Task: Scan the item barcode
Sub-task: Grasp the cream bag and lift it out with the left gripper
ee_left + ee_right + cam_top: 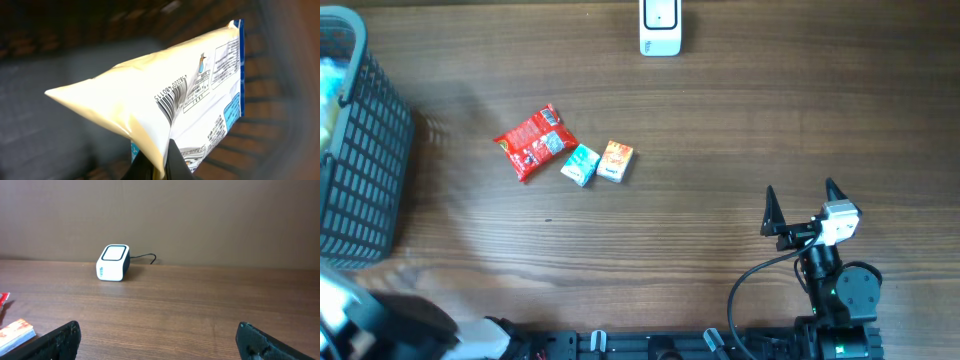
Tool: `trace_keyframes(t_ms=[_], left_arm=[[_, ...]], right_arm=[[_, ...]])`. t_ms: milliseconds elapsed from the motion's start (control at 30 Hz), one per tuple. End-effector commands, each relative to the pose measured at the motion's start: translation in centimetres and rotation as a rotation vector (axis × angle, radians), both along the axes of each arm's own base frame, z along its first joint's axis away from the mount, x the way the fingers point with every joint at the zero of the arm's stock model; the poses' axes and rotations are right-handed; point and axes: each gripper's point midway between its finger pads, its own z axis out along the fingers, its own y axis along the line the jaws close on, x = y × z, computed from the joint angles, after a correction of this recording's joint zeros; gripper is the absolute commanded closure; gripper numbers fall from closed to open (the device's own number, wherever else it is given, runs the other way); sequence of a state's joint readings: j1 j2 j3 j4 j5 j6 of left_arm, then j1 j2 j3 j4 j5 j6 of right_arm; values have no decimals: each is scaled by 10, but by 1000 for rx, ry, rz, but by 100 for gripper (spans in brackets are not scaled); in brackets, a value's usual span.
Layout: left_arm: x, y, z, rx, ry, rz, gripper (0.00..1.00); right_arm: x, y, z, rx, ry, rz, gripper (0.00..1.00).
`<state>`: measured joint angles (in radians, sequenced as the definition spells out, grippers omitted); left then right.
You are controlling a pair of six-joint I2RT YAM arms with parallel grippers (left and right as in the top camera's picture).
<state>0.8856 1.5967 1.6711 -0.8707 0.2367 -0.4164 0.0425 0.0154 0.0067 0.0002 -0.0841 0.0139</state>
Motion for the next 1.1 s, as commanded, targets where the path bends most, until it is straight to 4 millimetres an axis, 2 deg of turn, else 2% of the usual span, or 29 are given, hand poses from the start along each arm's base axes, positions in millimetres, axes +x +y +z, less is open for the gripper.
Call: trace_keyframes(t_ms=[0,100,167,267,367,567,733,867,1000,1067], left_arm=[[5,-38,76,47,-226,-95,96],[-3,-57,113,83,-325,-107,96],[-5,-83,136,58,-412,-157,96],[2,-125,148,-22,-474,-305,96],[9,-169,141,-136,-470,-446,96],[14,-248,85,-243,-259,-678,96],[12,-296,10,-300,19,-740,96],[9,-338,-42,-368,142,-845,96],[4,-390,-108,-455,262,-929,96],[2,-410,-132,-471,290,-966,96]], right_arm=[[0,-2,2,13,-7,-10,0],[0,-2,2,13,-7,-10,0],[0,-2,2,13,-7,-10,0],[0,-2,2,13,-7,-10,0],[0,-2,2,13,-7,-10,0],[0,-2,2,13,-7,-10,0],[0,-2,2,13,-7,-10,0],[0,-2,2,13,-7,-10,0],[0,-2,2,13,-7,-10,0],[0,-2,2,13,-7,-10,0]])
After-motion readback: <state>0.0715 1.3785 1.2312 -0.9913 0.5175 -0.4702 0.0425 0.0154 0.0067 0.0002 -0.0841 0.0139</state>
